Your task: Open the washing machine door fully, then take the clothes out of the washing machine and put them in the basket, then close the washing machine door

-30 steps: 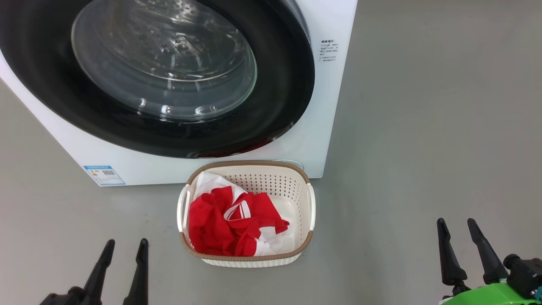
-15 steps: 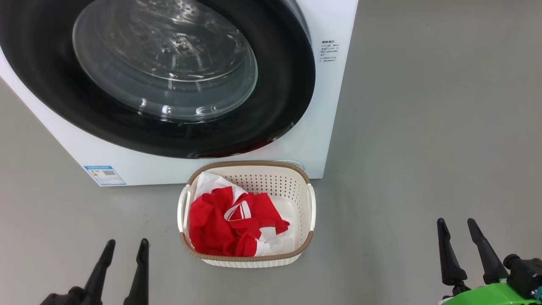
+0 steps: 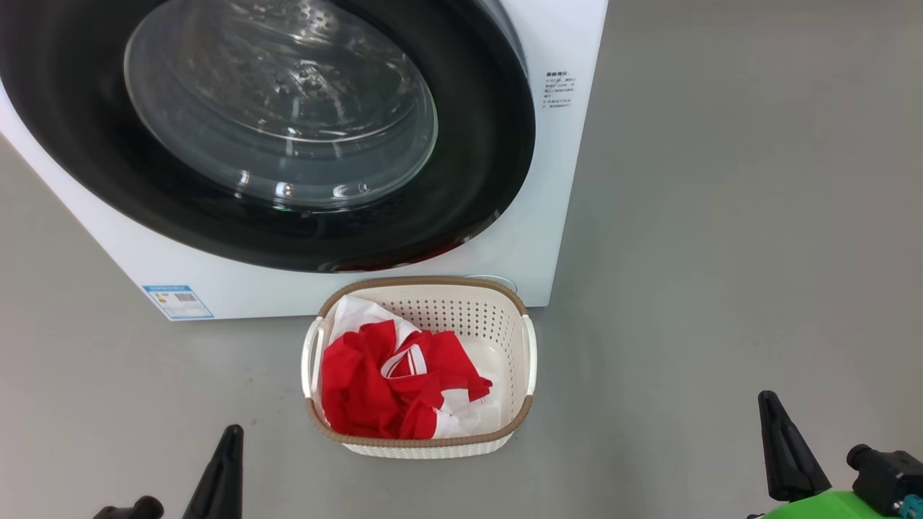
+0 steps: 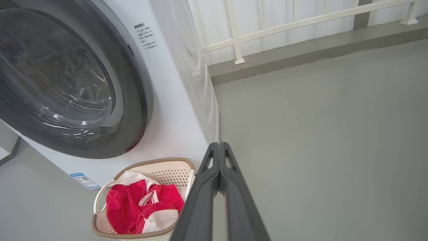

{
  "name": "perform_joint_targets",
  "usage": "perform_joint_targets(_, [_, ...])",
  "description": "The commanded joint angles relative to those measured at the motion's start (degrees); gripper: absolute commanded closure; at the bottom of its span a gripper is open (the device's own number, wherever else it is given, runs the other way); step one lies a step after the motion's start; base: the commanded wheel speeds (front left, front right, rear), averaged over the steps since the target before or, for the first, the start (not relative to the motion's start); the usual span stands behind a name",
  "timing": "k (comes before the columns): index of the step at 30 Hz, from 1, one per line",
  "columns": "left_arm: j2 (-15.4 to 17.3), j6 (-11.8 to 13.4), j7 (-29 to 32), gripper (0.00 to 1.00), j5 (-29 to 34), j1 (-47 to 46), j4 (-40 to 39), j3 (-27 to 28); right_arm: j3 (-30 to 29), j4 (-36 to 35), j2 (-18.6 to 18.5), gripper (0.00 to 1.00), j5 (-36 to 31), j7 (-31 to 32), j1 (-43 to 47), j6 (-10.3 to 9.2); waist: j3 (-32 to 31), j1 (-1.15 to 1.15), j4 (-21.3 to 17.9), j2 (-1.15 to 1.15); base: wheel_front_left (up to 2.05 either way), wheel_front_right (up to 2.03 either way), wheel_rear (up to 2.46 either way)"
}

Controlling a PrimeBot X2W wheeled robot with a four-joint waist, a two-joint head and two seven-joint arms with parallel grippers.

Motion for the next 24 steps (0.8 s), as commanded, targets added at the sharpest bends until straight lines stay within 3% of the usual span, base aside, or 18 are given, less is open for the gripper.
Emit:
perform_joint_targets(1, [0.7, 0.0, 0.3, 1.00, -1.6, -0.3, -1.2, 0.4, 0.1, -1.4, -0.5, 1.00, 1.9, 0.4, -0.3, 0.00, -0.2, 0.11, -0.1, 0.00, 0.00, 0.00, 0.00])
perform_joint_targets(7, [0.6, 0.0, 1.2, 1.00, -5.2, -0.7, -0.9, 0.5, 0.2, -1.2, -0.6, 1.00, 5.5, 1.4, -0.9, 0.00, -0.4, 0.00, -0.3, 0.00, 0.00, 0.00, 0.00])
perform_joint_targets(24, [0.4, -0.1, 3.7, 1.00, -15.1, -2.0, -0.3, 1.1, 0.4, -1.1, -1.1, 1.00, 15.4, 4.1, -2.4, -0.01, -1.1, 0.00, -0.8, 0.00, 0.00, 0.00, 0.00])
